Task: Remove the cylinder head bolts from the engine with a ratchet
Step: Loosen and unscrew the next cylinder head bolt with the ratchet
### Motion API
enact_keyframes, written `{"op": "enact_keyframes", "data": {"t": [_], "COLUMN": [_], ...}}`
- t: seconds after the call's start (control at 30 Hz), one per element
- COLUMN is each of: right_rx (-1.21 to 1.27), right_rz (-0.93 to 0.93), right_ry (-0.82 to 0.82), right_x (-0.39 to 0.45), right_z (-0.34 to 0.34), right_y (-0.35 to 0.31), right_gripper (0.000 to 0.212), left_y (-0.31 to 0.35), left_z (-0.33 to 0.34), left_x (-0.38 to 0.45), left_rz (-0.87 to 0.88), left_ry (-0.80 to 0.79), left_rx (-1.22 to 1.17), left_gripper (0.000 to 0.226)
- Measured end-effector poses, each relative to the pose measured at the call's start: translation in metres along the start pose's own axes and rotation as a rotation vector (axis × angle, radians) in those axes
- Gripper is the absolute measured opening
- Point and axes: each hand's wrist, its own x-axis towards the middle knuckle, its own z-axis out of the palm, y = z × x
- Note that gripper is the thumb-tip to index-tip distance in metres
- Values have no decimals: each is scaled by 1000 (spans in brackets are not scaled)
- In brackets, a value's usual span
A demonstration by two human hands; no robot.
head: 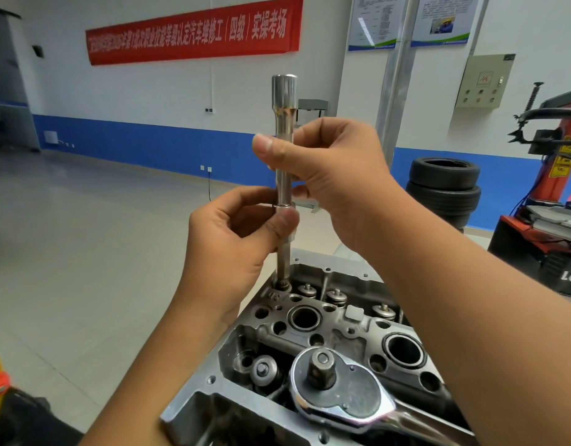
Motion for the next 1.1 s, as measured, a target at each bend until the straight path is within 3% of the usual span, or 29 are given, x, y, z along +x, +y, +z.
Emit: {"op": "enact_keyframes", "data": {"t": [0.1, 0.2, 0.33, 0.6, 0.7, 0.87, 0.93, 1.1], "right_rx": [-1, 52, 99, 91, 42, 26, 32, 7], "right_rz": [2, 34, 84, 34, 21, 57, 53, -11], "right_ry": [-24, -153, -211, -126, -160, -218, -204, -144], "right_x": [0, -2, -4, -2, 0, 0, -1, -2], "right_z": [-3, -3, 0, -1, 0, 1, 1, -1], "right_y": [-3, -5, -9, -3, -3, -4, -3, -2], "right_gripper": [29, 21, 25, 25, 22, 27, 25, 27], "left_y": [2, 2, 2, 3, 3, 5, 4, 2], "left_z": [1, 3, 2, 2, 1, 2, 2, 0], "left_x": [0, 1, 0, 0, 0, 0, 0, 1], "left_rz": [-57, -96, -95, -7, -50, -116, -87, -53], "left_ry": [-69, -194, -220, -47, -66, -141, -99, 21], "left_rx": [-86, -113, -116, 32, 8, -92, -53, -27], "left_gripper": [21, 26, 29, 36, 23, 26, 22, 36]}}
